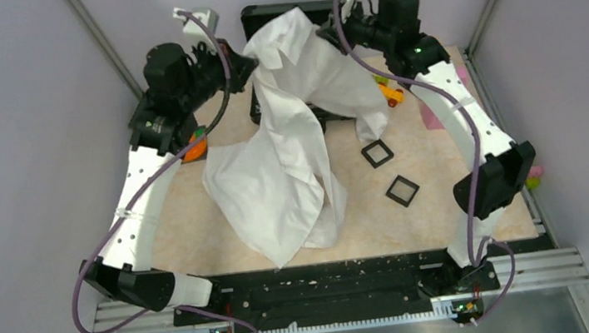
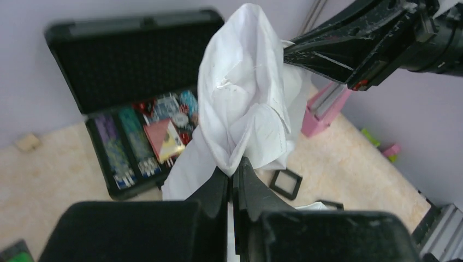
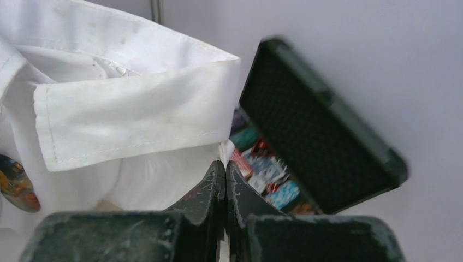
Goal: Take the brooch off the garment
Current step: Flatten out the clothes at the center of the board, then pick up the brooch from the clothes.
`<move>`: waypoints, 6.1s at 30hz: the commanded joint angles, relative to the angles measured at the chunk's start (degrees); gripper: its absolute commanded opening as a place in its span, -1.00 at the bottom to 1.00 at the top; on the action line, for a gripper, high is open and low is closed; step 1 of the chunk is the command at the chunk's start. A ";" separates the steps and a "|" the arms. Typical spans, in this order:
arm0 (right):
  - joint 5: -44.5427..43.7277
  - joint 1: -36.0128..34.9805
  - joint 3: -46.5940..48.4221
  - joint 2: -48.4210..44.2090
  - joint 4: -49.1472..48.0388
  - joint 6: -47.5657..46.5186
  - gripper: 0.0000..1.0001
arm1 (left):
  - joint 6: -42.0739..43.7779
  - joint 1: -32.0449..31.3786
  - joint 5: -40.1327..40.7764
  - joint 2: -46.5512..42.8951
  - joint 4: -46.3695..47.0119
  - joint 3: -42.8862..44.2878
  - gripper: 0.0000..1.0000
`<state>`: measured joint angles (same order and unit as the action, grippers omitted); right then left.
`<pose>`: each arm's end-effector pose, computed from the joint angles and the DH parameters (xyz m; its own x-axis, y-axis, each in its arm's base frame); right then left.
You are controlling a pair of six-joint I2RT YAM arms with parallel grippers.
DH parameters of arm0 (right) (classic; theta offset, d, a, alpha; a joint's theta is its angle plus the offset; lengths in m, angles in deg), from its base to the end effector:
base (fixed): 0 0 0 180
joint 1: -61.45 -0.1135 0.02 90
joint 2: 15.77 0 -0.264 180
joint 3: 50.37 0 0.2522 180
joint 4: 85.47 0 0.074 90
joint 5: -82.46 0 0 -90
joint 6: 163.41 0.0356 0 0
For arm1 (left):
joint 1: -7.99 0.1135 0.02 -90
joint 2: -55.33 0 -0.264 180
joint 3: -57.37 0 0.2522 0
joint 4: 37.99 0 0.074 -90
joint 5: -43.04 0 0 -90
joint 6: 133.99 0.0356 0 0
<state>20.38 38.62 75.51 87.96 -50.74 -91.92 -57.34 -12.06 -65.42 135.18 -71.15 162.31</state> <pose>0.3799 0.1780 0.4421 0.0522 -0.2824 -0.9579 -0.7882 0.5773 -0.2131 0.2860 -0.1164 0.4652 -0.2714 -0.1341 -0.9531 0.5725 0.7735 -0.2719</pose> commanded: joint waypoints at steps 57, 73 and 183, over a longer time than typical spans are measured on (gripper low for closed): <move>-2.34 2.43 10.77 19.28 -7.89 36.25 -1.00 | -4.02 13.72 -2.02 22.64 4.37 2.29 -1.00; -3.13 1.81 -13.09 -4.08 2.33 33.65 -1.00 | -8.19 10.50 -13.52 6.91 0.03 -13.57 -1.00; -10.00 -13.38 -16.12 29.33 -36.46 66.52 -0.34 | -24.14 16.37 -25.46 38.00 33.45 -20.61 -0.31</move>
<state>6.81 25.37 58.70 118.21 -80.37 -28.55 -79.13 3.80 -86.33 172.56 -43.81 141.42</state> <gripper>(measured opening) 0.373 0.369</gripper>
